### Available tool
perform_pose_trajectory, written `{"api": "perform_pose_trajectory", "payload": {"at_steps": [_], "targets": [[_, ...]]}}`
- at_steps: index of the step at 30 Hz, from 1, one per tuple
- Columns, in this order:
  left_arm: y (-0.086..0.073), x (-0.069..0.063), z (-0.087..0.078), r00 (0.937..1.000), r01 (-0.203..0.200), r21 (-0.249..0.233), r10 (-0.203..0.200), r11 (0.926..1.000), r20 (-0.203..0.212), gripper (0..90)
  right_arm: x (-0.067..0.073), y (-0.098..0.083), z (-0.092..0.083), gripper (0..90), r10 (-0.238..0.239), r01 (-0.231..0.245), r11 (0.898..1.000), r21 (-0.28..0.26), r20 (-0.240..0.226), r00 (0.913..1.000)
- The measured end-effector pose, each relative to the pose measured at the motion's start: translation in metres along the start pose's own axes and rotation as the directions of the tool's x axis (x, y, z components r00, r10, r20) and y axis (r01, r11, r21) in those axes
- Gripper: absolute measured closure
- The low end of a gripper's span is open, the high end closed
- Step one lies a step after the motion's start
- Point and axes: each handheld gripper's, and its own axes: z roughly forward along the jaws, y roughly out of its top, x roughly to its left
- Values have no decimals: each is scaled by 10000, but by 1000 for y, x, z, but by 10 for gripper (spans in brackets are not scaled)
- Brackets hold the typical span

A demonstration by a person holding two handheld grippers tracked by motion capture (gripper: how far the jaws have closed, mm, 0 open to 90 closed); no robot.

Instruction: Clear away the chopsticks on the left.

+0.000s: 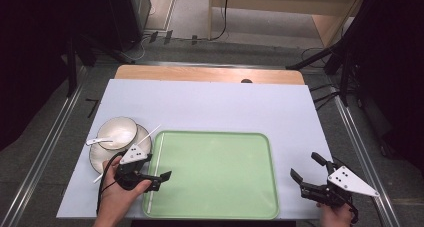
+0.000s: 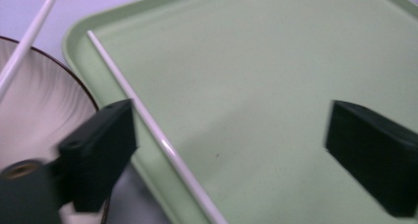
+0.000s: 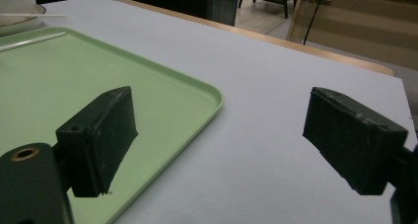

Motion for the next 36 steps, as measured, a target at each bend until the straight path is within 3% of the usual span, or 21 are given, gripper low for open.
{"api": "perform_pose_trajectory", "payload": {"at_steps": [2,4,11,17,20,23,26,28,30,32,34,36], "targets": [[-1,2,-7,9996,99,-118,-102,9999,-282,0,0,0,0,128,-5,5,10000,-27,-1,10000],[-4,5,-16,9996,193,-293,-198,9994,-189,0,-1,0,-1,128,14,-14,10000,-28,39,10000],[-15,23,-39,9972,498,-472,-524,9976,-539,2,-1,0,-1,128,-1,1,10000,-37,42,10000],[-25,43,-54,9896,908,-411,-947,9950,-1078,65,-1,0,0,128,-26,26,10000,-40,43,10000],[-28,50,-59,9795,1081,-440,-1140,9932,-1662,139,0,0,0,128,-17,17,10000,-16,33,10000],[-29,55,-59,9715,1315,-398,-1367,9905,-1937,217,0,0,0,128,-17,17,10000,-6,24,10000],[-29,58,-54,9620,1391,-83,-1371,9902,-2362,327,0,0,1,128,-14,14,10000,4,13,10000],[-28,60,-50,9512,1501,145,-1404,9886,-2748,439,1,0,1,128,-38,38,10000,9,10,10000],[-28,61,-47,9469,1558,284,-1411,9874,-2891,468,1,0,1,128,-16,16,10000,14,19,10000],[-27,62,-43,9385,1612,449,-1390,9859,-3161,516,1,0,1,128,-22,22,10000,3,2,10000],[-26,62,-40,9382,1600,584,-1334,9854,-3194,550,1,0,1,128,-15,15,10000,0,6,10000],[-25,62,-36,9340,1578,786,-1230,9843,-3353,579,1,0,1,128,-29,29,10000,10,-9,10000]]}}
